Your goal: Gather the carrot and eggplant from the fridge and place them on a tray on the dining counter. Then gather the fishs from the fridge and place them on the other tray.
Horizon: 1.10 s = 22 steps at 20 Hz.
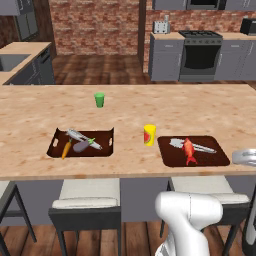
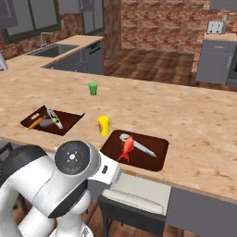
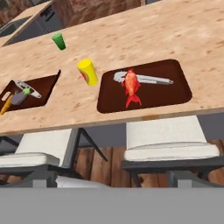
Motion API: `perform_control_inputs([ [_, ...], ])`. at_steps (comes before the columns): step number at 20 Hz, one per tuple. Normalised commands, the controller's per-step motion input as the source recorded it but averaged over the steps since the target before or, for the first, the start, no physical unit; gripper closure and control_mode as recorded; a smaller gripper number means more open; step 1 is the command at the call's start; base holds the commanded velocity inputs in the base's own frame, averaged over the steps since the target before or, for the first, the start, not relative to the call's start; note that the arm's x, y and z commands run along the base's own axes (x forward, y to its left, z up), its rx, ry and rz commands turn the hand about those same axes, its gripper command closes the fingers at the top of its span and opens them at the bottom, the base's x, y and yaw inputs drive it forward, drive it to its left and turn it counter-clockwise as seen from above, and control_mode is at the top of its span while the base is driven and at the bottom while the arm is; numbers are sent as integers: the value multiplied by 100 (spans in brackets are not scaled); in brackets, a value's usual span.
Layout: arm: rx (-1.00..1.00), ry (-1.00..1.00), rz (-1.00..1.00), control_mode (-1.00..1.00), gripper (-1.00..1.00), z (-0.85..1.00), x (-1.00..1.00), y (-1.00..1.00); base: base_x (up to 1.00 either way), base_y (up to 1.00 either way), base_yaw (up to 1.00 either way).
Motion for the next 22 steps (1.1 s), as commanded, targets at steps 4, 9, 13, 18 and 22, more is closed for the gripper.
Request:
perform_control_inputs([
  [4, -9, -11, 0, -100, -100, 5, -36, 70, 0, 0, 0],
  [9, -2, -2, 0, 100, -100, 0, -7, 16, -28, 27, -1],
  [13, 0, 0, 0, 100, -100, 0, 0, 0, -26, -44, -12],
  [18, 0, 0, 0, 100, -100, 0, 0, 0, -9, -92, -12],
  [22, 0, 0, 0, 100, -100, 0, 0, 0, -3, -100, -9],
])
